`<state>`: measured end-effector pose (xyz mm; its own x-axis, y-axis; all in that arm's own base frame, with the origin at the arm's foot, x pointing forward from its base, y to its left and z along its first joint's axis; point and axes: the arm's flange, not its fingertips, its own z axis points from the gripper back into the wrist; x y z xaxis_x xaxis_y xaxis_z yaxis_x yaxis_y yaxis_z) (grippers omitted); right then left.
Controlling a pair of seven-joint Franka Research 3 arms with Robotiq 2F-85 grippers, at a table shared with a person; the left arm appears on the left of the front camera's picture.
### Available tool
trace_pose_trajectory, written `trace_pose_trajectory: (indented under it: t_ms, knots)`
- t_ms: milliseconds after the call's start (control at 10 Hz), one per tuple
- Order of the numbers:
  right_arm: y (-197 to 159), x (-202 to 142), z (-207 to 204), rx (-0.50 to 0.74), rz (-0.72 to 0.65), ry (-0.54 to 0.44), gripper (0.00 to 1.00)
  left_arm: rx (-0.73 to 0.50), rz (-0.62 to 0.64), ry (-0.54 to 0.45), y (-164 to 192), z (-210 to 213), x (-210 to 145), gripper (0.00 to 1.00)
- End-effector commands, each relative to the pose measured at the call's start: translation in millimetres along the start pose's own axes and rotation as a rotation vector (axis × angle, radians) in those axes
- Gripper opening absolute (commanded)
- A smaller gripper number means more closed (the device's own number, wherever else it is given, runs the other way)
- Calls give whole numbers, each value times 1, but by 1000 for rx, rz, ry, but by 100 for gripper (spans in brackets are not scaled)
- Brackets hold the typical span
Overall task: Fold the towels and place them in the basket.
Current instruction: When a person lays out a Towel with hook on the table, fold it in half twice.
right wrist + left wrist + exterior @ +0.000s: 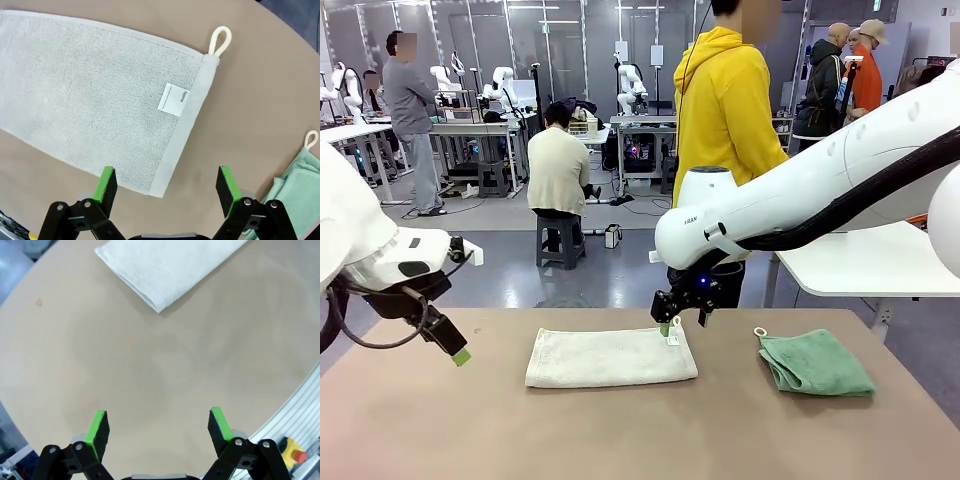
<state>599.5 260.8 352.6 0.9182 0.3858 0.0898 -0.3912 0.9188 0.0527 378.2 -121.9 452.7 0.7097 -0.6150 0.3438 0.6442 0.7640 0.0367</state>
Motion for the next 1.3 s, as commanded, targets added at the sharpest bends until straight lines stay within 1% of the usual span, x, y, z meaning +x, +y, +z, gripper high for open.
trace_pose_trajectory:
  t_ms: [0, 200, 300, 400, 600, 700, 900, 1000, 1200]
  knots:
    - [-10, 3, -14, 19, -68, 7, 100, -16, -32, -71, -1, 4, -25, 100]
    - [-12, 6, -22, 4, -138, 13, 100, -30, -38, -117, -6, 13, -32, 100]
    - [-10, 7, -25, -4, -156, 6, 100, -55, -58, -135, -8, 16, -33, 100]
    - [-9, 8, -32, -9, -165, 16, 100, -52, -60, -147, -8, 19, -33, 100]
    - [-9, 8, -41, 0, -187, 30, 100, -50, -70, -137, -10, 22, -32, 100]
    - [-9, 9, -44, -2, -198, 28, 100, -27, -47, -110, 2, 34, 1, 100]
    - [-7, 8, -48, -10, -199, 18, 100, -27, -47, -110, 2, 34, 1, 100]
    - [-7, 9, -50, -10, -210, 2, 100, -27, -47, -110, 2, 34, 1, 100]
    - [-7, 10, -56, -23, -241, 0, 100, -27, -47, -110, 2, 34, 1, 100]
